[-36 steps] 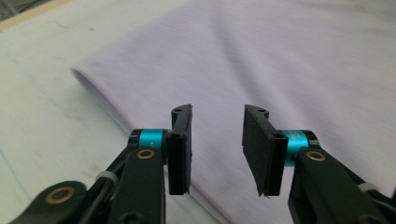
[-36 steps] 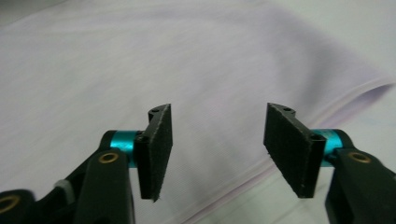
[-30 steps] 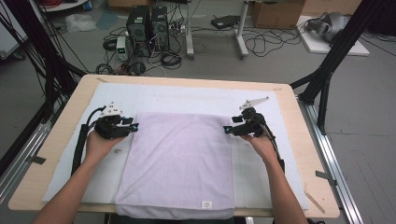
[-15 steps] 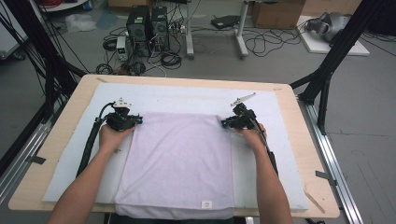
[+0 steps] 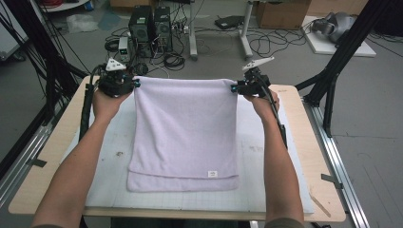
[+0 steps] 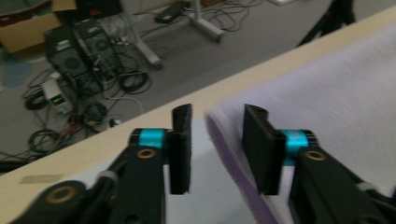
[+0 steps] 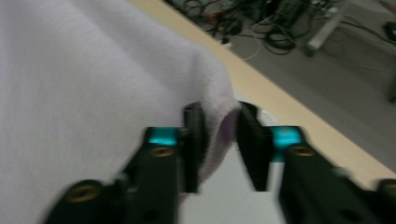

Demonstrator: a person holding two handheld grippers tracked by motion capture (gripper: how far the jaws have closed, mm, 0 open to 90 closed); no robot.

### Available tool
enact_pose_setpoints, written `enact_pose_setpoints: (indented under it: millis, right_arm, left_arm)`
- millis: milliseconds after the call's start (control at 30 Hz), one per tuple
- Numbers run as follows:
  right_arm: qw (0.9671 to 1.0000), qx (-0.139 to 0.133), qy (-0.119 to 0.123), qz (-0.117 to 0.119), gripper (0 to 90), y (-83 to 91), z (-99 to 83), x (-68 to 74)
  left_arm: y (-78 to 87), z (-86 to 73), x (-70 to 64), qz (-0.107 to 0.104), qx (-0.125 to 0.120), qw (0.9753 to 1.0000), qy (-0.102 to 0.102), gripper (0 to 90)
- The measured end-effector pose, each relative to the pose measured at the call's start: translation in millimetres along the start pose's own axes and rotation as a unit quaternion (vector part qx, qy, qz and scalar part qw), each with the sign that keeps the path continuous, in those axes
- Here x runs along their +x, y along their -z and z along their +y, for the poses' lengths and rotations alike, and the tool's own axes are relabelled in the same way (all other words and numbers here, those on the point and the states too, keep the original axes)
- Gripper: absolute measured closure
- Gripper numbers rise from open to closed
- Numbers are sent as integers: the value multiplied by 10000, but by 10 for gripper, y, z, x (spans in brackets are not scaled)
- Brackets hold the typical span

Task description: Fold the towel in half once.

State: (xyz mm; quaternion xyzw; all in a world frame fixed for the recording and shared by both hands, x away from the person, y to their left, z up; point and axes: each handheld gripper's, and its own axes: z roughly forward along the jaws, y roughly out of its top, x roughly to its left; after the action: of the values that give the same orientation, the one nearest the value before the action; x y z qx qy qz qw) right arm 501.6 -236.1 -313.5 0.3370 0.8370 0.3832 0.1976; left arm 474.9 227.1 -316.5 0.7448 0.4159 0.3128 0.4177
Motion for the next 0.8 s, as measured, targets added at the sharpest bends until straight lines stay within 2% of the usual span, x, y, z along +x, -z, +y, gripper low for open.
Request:
enact_pose_setpoints:
  millis: [33,100,200,267,367,400,433,467,533,567,633,800]
  right_arm:
    - [9999,64,-89,71,572,-20,-12,-34]
    - [9996,233,-160,78,538,-60,-77,-41]
    - [9993,330,-146,133,502,-103,-246,8]
    - [9990,368,-158,218,476,-108,-366,65]
    - [9984,464,-67,326,445,-83,-538,188]
    - [9972,602,-139,423,409,-82,-557,205]
    - [9945,789,-274,629,393,-87,-588,239]
    - [9937,835,-256,706,402,-79,-608,270]
    - [9969,558,36,556,433,-8,-692,419]
    - [9971,438,88,613,434,23,-737,479]
    - [9961,453,80,750,426,67,-830,584]
    - [9950,172,162,969,474,205,-1091,803]
  left_arm:
    - [5,1,15,-22,-23,10000,27,618]
    - [-1,-39,33,-90,149,9998,47,586]
    - [9,-229,41,-260,244,9993,124,558]
    - [19,-384,32,-477,331,9980,253,538]
    - [56,-622,-51,-670,411,9966,248,528]
    - [79,-717,-95,-775,429,9958,246,526]
    - [98,-767,-127,-788,468,9956,196,526]
    - [121,-834,-166,-842,467,9952,162,526]
    - [176,-933,-236,-945,556,9939,72,526]
    - [218,-980,-264,-1017,540,9933,22,525]
    - [311,-1057,-322,-1074,518,9928,-62,530]
    - [563,-1267,-474,-1406,471,9887,-227,556]
